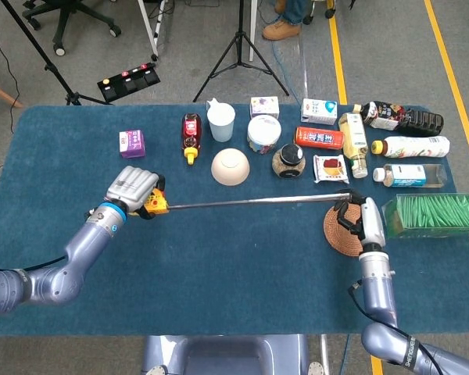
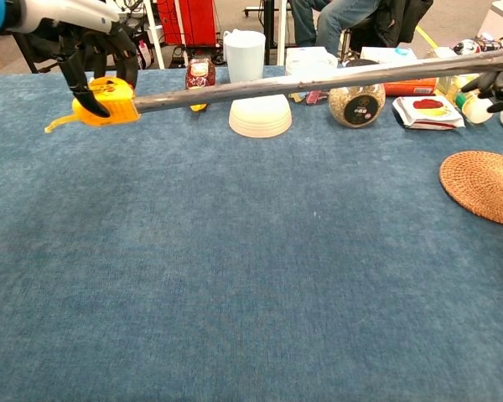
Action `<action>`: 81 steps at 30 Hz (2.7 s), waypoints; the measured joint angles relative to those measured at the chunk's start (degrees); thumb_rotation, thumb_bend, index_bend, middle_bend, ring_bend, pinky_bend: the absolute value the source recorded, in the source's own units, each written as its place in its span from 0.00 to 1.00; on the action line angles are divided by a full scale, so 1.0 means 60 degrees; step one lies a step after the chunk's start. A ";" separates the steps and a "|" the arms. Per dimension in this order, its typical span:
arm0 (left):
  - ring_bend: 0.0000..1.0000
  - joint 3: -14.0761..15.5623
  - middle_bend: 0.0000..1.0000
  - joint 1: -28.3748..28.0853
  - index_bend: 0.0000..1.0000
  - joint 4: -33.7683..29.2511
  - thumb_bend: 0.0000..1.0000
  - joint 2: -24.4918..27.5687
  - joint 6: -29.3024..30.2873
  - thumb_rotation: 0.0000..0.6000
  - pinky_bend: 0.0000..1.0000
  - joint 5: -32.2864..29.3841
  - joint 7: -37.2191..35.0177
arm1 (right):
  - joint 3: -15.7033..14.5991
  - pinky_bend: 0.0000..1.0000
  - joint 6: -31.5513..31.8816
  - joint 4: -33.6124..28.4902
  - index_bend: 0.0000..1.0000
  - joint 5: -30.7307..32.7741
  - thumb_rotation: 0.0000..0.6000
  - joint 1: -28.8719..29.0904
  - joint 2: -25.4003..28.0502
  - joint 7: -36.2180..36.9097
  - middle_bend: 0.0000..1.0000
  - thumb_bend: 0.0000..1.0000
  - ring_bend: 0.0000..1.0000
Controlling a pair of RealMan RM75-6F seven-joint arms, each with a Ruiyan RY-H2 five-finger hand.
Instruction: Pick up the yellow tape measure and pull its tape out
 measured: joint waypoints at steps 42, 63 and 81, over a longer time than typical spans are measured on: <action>0.43 -0.1175 0.45 -0.2345 0.63 0.0008 0.36 -0.1793 0.1324 1.00 0.47 -0.3103 0.1807 | -0.0695 0.07 -0.0293 -0.0509 0.00 -0.1431 1.00 0.0814 -0.0306 -0.0829 0.02 0.50 0.01; 0.22 0.0066 0.40 -0.1341 0.63 0.0909 0.33 -0.2596 0.1282 1.00 0.33 -0.2144 0.1882 | -0.1343 0.07 -0.0715 -0.0280 0.00 -0.2421 1.00 0.0752 0.1070 -0.1166 0.04 0.50 0.01; 0.00 0.0432 0.00 -0.1261 0.02 0.1079 0.08 -0.2634 0.1091 1.00 0.14 -0.3073 0.2748 | -0.1427 0.07 -0.0651 -0.0158 0.00 -0.2435 1.00 0.0755 0.1101 -0.0996 0.05 0.50 0.01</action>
